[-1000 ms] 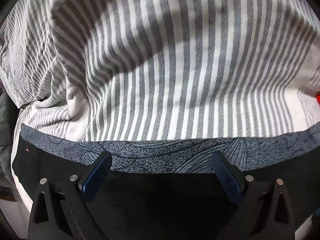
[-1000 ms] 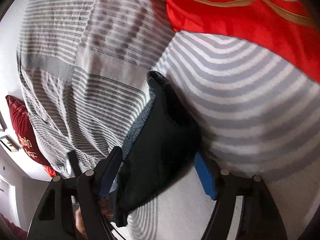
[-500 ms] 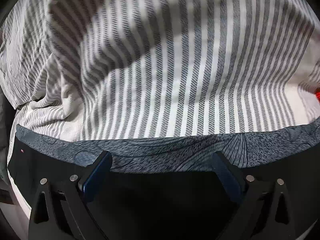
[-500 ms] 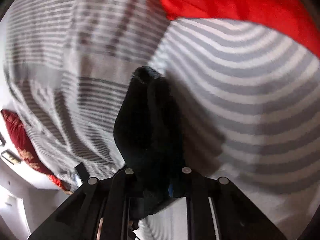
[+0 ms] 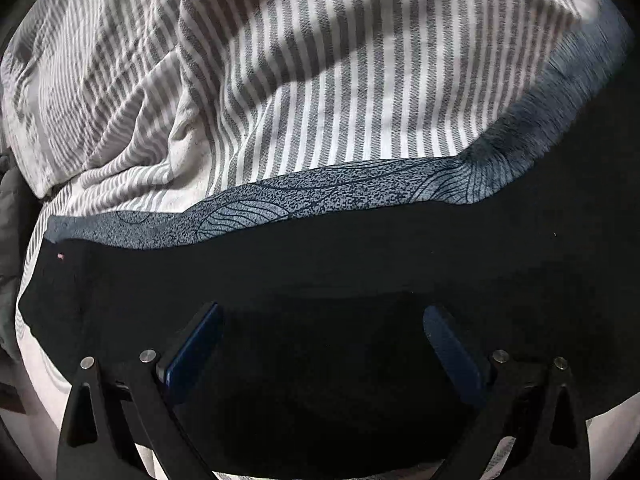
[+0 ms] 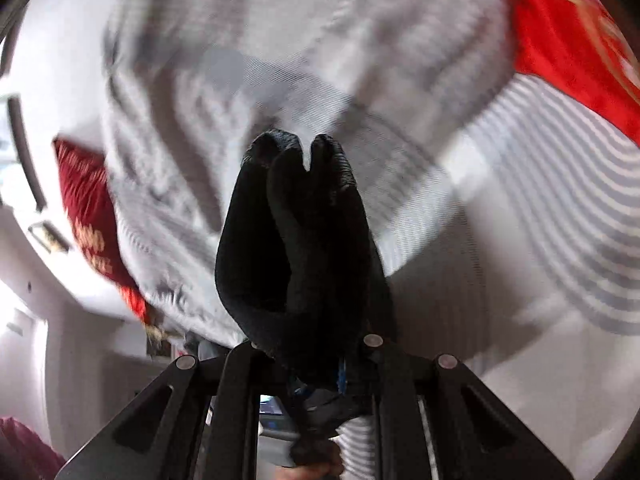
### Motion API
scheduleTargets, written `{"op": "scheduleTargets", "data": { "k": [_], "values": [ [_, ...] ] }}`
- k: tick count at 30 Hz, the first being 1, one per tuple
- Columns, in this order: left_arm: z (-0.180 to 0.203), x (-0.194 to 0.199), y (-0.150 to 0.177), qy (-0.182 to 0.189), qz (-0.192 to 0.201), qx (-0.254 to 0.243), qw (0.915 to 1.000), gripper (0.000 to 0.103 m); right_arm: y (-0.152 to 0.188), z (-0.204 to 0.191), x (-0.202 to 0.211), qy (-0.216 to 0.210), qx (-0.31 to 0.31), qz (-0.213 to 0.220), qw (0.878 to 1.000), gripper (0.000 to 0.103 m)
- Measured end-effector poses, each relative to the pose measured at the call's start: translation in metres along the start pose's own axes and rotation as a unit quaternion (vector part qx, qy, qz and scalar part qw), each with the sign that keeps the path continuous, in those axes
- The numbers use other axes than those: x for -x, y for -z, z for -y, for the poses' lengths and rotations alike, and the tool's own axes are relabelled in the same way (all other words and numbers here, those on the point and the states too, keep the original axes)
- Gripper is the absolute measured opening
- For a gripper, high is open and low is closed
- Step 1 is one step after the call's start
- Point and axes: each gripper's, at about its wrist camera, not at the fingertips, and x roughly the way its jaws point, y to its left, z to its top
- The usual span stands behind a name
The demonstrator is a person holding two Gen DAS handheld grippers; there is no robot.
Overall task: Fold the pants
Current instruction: 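Fold the held leg end over onto the trousers and release it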
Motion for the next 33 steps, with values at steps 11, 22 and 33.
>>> {"op": "scheduleTargets", "data": {
  "k": [11, 22, 33],
  "values": [
    [-0.137, 0.055, 0.023, 0.020, 0.015, 0.099, 0.9948, 0.101, 0.062, -0.103, -0.111, 0.029, 0.119, -0.082, 0.989, 0.015],
    [-0.247, 0.030, 0.080, -0.016, -0.022, 0.161, 0.9866, 0.101, 0.201, -0.093, -0.271, 0.231, 0.274, -0.192, 0.914, 0.022],
    [-0.281, 0.041, 0.081, 0.003, -0.024, 0.183, 0.9828, 0.101, 0.215, -0.156, -0.270, 0.199, 0.308, -0.275, 0.889, 0.081]
  ]
}}
